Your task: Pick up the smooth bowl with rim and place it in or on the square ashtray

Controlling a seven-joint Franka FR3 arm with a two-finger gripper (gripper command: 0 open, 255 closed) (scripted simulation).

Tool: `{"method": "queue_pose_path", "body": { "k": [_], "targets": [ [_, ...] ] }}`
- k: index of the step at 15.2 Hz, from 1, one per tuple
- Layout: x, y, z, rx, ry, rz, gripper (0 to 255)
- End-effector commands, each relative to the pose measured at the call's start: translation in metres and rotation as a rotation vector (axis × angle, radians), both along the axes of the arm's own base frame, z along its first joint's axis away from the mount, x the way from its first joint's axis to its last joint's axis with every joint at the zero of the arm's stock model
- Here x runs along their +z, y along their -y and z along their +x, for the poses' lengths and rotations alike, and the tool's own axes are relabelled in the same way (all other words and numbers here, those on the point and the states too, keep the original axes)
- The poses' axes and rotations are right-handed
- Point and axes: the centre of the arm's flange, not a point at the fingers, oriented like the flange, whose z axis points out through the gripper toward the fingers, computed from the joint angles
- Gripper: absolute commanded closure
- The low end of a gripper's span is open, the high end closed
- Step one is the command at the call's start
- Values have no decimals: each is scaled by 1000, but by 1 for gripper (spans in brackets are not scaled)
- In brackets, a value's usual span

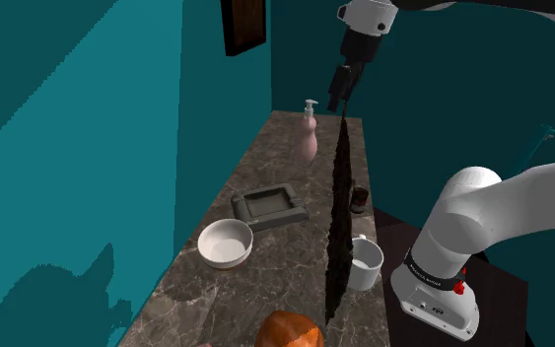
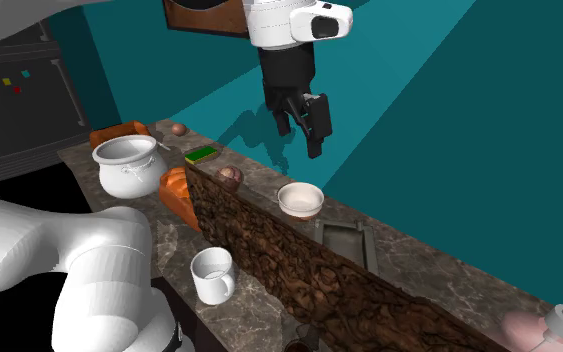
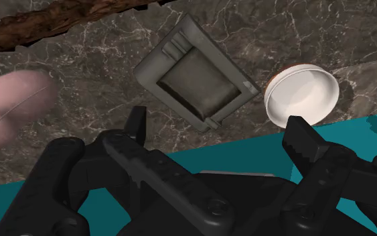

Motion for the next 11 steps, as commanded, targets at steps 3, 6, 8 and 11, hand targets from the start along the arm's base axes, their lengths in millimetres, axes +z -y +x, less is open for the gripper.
{"method": "queue_pose_path", "body": {
  "k": [3, 6, 8, 11],
  "targets": [
    [-21, -11, 10, -5, -5, 9, 0],
    [-53, -28, 25, -12, -12, 23, 0],
    [-75, -39, 35, -17, -17, 32, 0],
    [-106, -56, 50, -25, -24, 46, 0]
  ]
}}
